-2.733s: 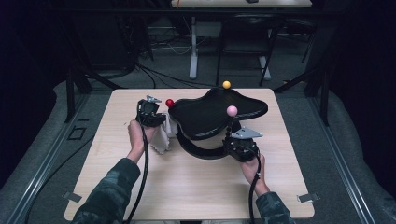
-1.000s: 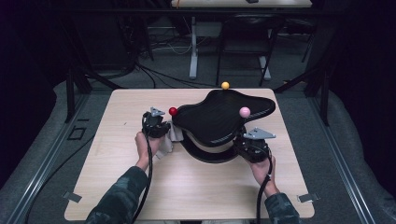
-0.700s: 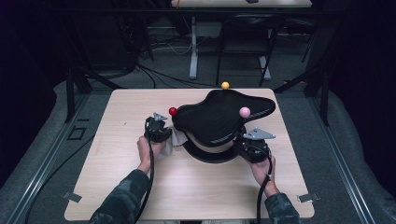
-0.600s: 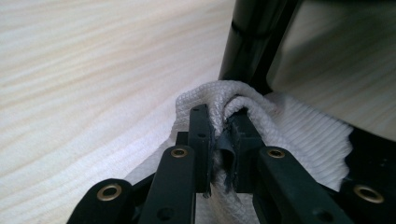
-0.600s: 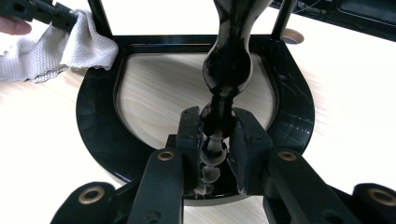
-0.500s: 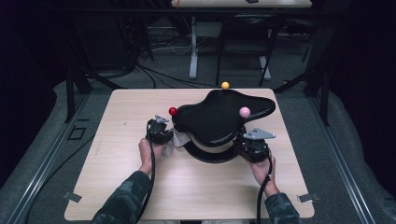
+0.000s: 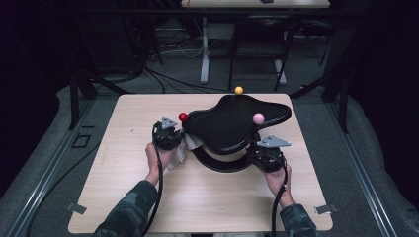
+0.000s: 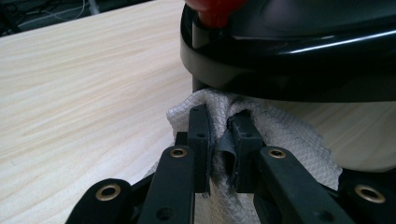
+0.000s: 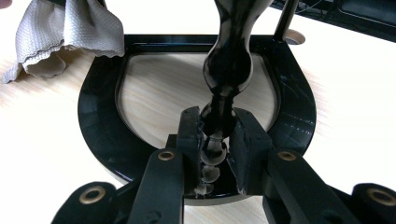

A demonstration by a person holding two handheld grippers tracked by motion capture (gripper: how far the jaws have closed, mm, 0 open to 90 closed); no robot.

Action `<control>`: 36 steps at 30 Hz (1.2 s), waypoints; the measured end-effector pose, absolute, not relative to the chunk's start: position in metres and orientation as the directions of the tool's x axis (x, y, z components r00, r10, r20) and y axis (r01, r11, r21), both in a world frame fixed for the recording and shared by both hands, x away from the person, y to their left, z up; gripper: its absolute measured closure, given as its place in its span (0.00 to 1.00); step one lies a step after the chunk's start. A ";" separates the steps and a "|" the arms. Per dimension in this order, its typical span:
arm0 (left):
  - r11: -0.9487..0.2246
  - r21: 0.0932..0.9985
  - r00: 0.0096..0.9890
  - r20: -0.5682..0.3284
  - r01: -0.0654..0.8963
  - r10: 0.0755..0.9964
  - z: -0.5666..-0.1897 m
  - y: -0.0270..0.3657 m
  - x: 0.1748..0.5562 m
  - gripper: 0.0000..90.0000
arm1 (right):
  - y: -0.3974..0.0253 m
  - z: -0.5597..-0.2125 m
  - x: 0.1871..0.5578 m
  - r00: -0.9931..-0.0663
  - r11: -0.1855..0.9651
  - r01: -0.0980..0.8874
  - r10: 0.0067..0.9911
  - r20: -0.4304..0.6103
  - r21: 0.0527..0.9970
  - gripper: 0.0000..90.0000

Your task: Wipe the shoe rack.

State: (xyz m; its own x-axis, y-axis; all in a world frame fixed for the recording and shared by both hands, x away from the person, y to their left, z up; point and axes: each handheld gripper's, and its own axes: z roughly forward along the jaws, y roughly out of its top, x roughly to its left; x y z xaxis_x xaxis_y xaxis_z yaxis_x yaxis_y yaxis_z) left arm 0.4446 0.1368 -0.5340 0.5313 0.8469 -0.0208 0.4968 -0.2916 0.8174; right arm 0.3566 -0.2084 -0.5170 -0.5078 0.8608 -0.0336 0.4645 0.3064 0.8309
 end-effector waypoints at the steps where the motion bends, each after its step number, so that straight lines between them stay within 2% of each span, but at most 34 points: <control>1: -0.296 0.817 0.536 -0.019 0.495 0.844 -0.535 0.137 0.445 0.90 | -0.209 -0.517 0.357 -0.508 0.306 0.464 0.860 -0.033 0.831 0.83; 14: -0.310 0.755 0.530 -0.057 0.577 0.846 -0.574 0.128 0.447 0.90 | -0.209 -0.517 0.357 -0.521 0.306 0.459 0.853 -0.026 0.834 0.83; 23: -0.276 0.792 0.522 -0.062 0.545 0.851 -0.556 0.134 0.448 0.90 | -0.209 -0.517 0.357 -0.514 0.307 0.460 0.857 -0.033 0.833 0.83; 32: -0.278 0.833 0.537 -0.027 0.479 0.843 -0.532 0.136 0.445 0.90 | -0.208 -0.517 0.357 -0.514 0.308 0.467 0.857 -0.029 0.829 0.83; 36: -0.276 0.819 0.527 -0.038 0.503 0.849 -0.535 0.137 0.448 0.90 | -0.208 -0.517 0.357 -0.516 0.313 0.464 0.856 -0.034 0.829 0.83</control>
